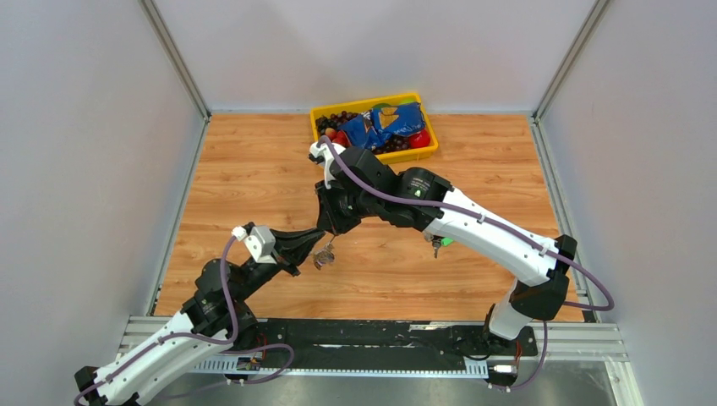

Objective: Put the keys on the keyring

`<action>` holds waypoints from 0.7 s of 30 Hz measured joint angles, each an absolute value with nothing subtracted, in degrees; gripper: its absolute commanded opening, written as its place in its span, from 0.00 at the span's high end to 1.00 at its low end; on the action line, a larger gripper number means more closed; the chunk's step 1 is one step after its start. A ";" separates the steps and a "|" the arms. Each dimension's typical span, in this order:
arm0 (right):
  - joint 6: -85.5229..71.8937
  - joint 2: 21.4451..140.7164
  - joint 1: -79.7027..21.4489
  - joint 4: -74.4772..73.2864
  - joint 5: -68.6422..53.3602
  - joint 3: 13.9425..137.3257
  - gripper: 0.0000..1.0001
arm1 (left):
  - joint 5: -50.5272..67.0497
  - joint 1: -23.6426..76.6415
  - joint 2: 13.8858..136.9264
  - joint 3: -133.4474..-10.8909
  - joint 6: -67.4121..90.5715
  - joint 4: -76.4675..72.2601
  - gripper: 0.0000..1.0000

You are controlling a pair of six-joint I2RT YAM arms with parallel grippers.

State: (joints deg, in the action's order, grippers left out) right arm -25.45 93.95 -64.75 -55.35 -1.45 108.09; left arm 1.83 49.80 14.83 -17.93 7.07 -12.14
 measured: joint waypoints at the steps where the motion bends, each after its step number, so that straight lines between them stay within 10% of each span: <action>1: -25.45 93.95 -64.79 -55.33 -1.45 108.09 1.00 | 1.85 49.80 14.72 -17.93 7.11 -12.08 0.99; 17: -25.43 93.34 -65.56 -52.47 -1.19 105.60 0.99 | 1.17 49.80 11.64 -16.40 9.28 -11.38 0.99; 21: -25.50 92.75 -65.58 -51.55 -1.08 104.40 0.73 | 1.17 49.80 11.51 -16.16 9.93 -11.40 0.99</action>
State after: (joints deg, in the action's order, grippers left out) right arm -25.50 92.75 -65.58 -51.55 -1.08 104.40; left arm 1.17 49.80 11.51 -16.16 9.93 -11.40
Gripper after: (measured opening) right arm 0.070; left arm 0.030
